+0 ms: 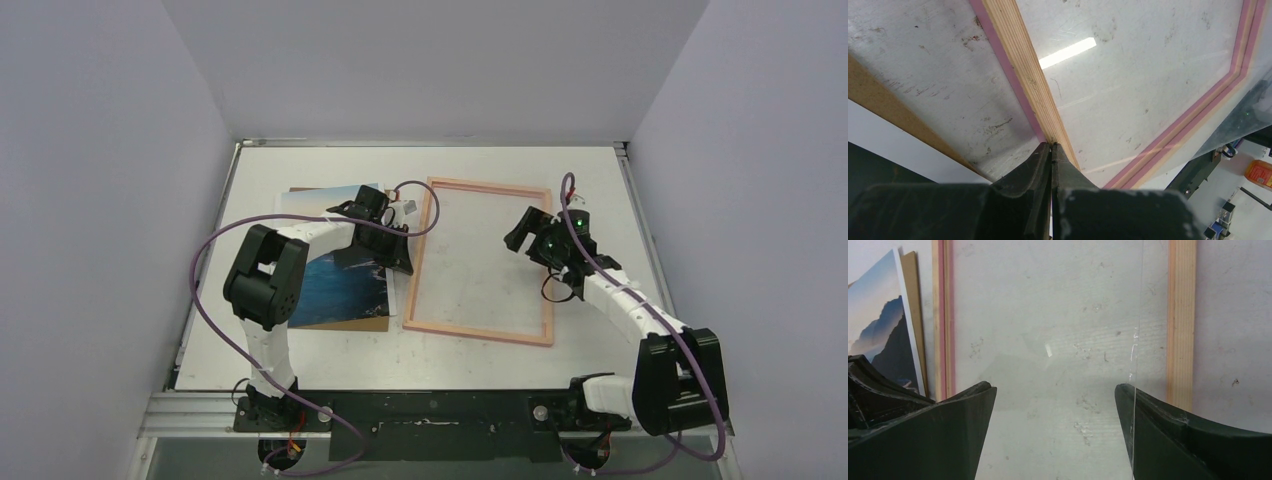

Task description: Put the photo into the frame

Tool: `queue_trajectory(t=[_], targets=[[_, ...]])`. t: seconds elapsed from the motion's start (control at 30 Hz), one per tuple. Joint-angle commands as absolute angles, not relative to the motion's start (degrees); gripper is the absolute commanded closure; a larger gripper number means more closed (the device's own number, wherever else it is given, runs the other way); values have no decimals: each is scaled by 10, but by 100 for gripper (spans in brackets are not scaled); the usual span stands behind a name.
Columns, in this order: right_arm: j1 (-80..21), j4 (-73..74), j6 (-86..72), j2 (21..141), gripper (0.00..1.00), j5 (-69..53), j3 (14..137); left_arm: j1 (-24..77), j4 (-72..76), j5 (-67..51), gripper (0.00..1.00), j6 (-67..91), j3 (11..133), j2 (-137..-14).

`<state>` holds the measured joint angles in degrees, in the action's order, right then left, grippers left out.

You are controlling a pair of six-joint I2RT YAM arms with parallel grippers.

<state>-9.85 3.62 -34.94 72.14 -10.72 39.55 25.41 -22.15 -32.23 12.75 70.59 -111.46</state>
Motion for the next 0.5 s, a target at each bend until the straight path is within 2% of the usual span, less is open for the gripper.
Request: queue_trajectory(t=[0.0, 0.47], targets=[[-106, 45, -325, 739, 7, -90, 415, 250, -240, -307, 100, 105, 700, -1103], [-175, 106, -269, 785, 10, 6, 481, 247, -242, -308, 100, 103, 702, -1106]])
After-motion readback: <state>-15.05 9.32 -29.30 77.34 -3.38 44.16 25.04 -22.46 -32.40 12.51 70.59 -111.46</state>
